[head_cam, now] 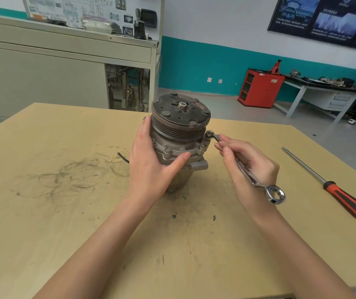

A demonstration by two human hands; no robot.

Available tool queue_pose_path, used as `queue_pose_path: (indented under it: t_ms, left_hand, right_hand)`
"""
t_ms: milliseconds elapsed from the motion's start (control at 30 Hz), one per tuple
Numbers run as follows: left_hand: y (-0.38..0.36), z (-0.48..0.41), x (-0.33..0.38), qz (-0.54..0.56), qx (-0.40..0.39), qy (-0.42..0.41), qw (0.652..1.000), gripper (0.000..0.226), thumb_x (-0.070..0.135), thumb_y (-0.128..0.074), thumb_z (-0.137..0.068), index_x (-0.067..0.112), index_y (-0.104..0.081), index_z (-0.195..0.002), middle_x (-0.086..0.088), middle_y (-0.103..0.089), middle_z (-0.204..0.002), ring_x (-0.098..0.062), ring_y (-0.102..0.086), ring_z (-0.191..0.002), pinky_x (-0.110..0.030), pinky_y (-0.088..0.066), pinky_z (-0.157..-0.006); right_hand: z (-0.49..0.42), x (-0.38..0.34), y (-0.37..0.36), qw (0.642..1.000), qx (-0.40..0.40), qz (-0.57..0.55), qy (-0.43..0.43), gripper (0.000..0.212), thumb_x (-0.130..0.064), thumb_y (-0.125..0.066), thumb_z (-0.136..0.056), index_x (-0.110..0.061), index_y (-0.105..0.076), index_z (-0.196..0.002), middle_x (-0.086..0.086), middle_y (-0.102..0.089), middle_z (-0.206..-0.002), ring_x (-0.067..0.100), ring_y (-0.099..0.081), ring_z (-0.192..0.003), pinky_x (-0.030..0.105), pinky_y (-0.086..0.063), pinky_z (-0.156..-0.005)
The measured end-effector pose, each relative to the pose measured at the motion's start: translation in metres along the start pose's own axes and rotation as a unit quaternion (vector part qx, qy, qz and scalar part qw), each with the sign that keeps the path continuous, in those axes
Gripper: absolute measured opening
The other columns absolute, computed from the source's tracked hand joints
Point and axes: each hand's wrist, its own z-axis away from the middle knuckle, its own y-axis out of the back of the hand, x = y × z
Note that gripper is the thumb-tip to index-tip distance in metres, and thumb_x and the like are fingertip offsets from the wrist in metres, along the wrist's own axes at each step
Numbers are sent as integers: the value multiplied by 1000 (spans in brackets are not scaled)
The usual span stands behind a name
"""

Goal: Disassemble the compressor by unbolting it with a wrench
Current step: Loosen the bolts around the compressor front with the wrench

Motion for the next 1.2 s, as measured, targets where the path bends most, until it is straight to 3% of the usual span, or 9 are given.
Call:
queue_pose_path:
  t_ms: [200,400,533,667,800,933,967,1100,1200]
  left_hand:
    - [-1,0,-1,0,1,-1,1000,103,57,-69,-73,18,-18,-153,0,-30,-155,-15,-28,-143,-48,-31,-115]
    - [-1,0,-1,-6,7,1,1000,103,57,-69,-73,19,-17,-153,1,-30,-155,-14,-29,-143,-48,-30,-115]
    - [0,0,0,-6,3,1,1000,103,59,-67,-73,21,-16,-153,2,-29,-155,-14,-28,-143,-48,-30,-115]
    - [1,0,0,-14,1,8,1000,104,61,-67,-73,22,-16,-153,3,-29,-155,-13,-28,-143,-48,-30,-116]
    - [1,0,0,-16,0,6,1000,104,64,-65,-71,23,-16,-153,3,-30,-155,-13,-29,-143,-48,-30,-115]
    - [1,0,0,-16,2,6,1000,104,65,-64,-71,23,-17,-153,3,-31,-154,-13,-29,-142,-48,-31,-115]
    - [1,0,0,-17,3,6,1000,104,64,-65,-71,23,-17,-153,4,-31,-154,-13,-29,-142,-48,-31,-114]
    - [1,0,0,-15,1,5,1000,104,64,-66,-71,25,-16,-153,6,-32,-153,-10,-30,-141,-47,-32,-115]
    - [1,1,0,-17,1,6,1000,103,58,-69,-71,24,-16,-153,5,-32,-153,-10,-30,-141,-47,-31,-115]
  right_hand:
    - [-6,-2,14,995,-45,-61,-61,15,10,-56,-89,4,-70,-93,10,-70,-104,15,-66,-105,44,-53,-91]
    - [-6,3,10,999,-48,-14,1,13,7,-57,-87,4,-70,-89,11,-70,-100,14,-67,-103,32,-54,-86]
    - [-19,14,18,982,-93,-149,-74,19,5,-49,-88,-4,-67,-90,11,-71,-96,22,-69,-100,30,-55,-84]
    - [-57,47,46,889,-223,-324,-234,26,-2,-49,-87,-13,-73,-86,9,-69,-112,28,-70,-92,30,-56,-77]
    - [-99,84,38,786,-295,-425,-339,16,-4,-62,-79,-16,-69,-89,8,-68,-100,16,-65,-66,20,-56,-59]
    - [-129,105,11,585,-353,-612,-399,33,18,-60,-79,1,-56,-108,28,-58,-89,33,-66,-62,31,-59,-54]
    - [-133,106,3,566,-349,-626,-408,36,21,-57,-79,3,-54,-110,28,-57,-86,35,-65,-62,33,-58,-52]
    - [-134,107,-21,654,-336,-564,-376,53,2,-81,-66,-7,-50,-108,10,-61,-75,13,-59,-51,15,-48,-44]
    - [-125,108,-33,699,-279,-537,-381,41,-5,-69,-73,-10,-45,-106,3,-63,-69,7,-56,-47,11,-43,-42]
